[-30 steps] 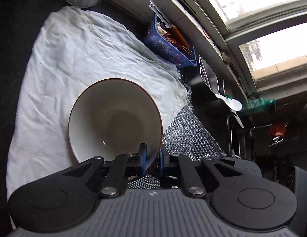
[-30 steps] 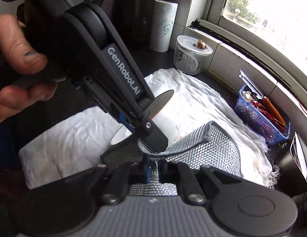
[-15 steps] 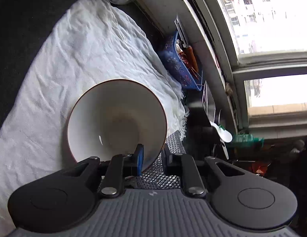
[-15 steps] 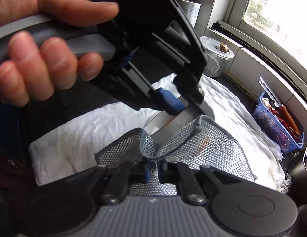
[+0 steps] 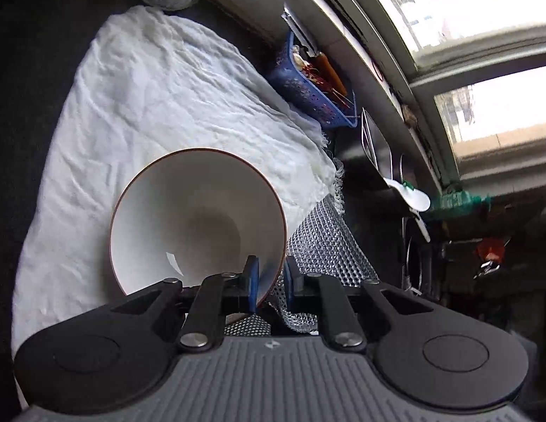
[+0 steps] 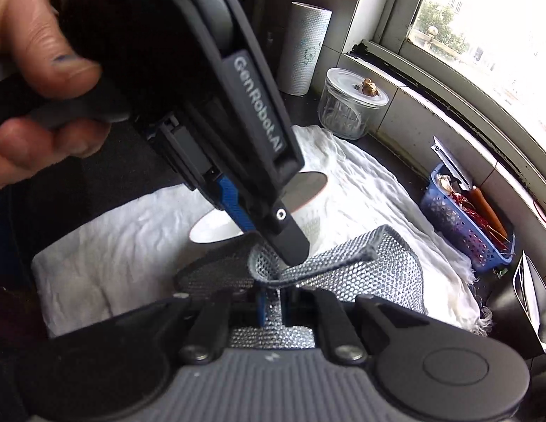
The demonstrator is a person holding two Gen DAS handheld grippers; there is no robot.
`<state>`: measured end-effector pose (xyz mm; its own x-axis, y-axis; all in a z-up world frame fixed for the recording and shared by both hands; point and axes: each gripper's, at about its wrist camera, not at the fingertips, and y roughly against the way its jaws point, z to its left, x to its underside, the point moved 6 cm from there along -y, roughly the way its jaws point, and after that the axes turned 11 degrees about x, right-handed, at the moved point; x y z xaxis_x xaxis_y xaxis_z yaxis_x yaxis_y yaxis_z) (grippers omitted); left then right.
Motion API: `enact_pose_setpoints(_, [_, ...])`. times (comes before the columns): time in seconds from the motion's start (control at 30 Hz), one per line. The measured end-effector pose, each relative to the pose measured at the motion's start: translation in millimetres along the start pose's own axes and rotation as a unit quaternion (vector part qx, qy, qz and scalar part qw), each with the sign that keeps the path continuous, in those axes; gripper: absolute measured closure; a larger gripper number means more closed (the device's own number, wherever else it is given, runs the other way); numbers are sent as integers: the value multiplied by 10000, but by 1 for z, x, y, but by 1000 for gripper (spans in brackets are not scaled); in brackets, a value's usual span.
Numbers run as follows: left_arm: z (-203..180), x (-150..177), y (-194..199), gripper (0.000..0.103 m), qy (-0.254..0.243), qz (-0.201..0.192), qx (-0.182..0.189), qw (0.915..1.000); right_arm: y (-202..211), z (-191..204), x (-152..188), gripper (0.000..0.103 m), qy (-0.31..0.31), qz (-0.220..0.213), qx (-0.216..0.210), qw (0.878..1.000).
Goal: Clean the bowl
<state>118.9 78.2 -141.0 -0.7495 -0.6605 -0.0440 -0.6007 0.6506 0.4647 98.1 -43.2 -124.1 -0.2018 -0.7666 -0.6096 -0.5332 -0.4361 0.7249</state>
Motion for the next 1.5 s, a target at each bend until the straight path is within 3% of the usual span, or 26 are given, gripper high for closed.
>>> enact_pose_setpoints(0.07, [18,-4,4,89,948,-401,412,9938,2,7,0,95,71,-11,-66,10000])
enact_pose_setpoints(0.17, [26,-7,1,89,1425,-716,690,9848,1,20,-2,95,212,-5,-185,9996])
enact_pose_setpoints(0.27, [20,-11,-6,89,1078,-615,577,9906,-5,34,-2,95,329,27,-323,9989])
enact_pose_setpoints(0.33, [10,-10,-7,86,387,-355,270,9983,-6,34,-3,95,285,24,-330,9990])
enact_pose_setpoints(0.43, [-1,-6,-7,77,-539,29,-246,9982,-5,25,-4,95,155,6,-219,9996])
enact_pose_setpoints(0.53, [-8,-3,-7,76,-1262,434,-595,9893,-5,13,-5,95,-5,-3,-84,10000])
enact_pose_setpoints(0.7, [-26,7,-7,76,-2408,876,-1067,9607,-2,2,-7,95,-180,-32,0,9998])
enact_pose_setpoints(0.77, [-32,11,-10,82,-2655,964,-1092,9531,0,1,-8,95,-211,-48,1,9998])
enact_pose_setpoints(0.8, [-32,11,-10,85,-2567,954,-1050,9560,1,2,-9,95,-191,-54,3,9998])
enact_pose_setpoints(0.83, [-28,9,-10,88,-2252,915,-911,9657,1,4,-9,95,-163,-47,1,9999])
enact_pose_setpoints(0.93, [-6,2,-5,88,-803,482,-284,9952,2,6,-8,95,-149,-1,57,9999])
enact_pose_setpoints(0.97, [2,2,-4,88,-376,329,-129,9987,2,5,-7,95,-190,4,54,9998])
enact_pose_setpoints(1.03, [14,4,0,87,454,-182,200,9986,2,4,-6,95,-219,28,63,9997])
enact_pose_setpoints(1.13, [22,5,2,87,1116,-745,442,9900,0,13,-4,95,-166,66,-76,9998])
enact_pose_setpoints(1.23, [27,2,2,86,1412,-977,624,9832,-3,27,-4,95,20,110,-175,9998])
enact_pose_setpoints(1.3, [23,0,2,86,1119,-873,531,9885,-7,30,-3,95,30,122,-205,9997])
enact_pose_setpoints(1.4, [14,2,-4,82,262,-352,61,9990,-9,24,-2,95,-73,107,-143,9998])
enact_pose_setpoints(1.5, [6,4,-6,80,-563,45,-385,9977,-9,14,-4,95,-156,71,-38,9998])
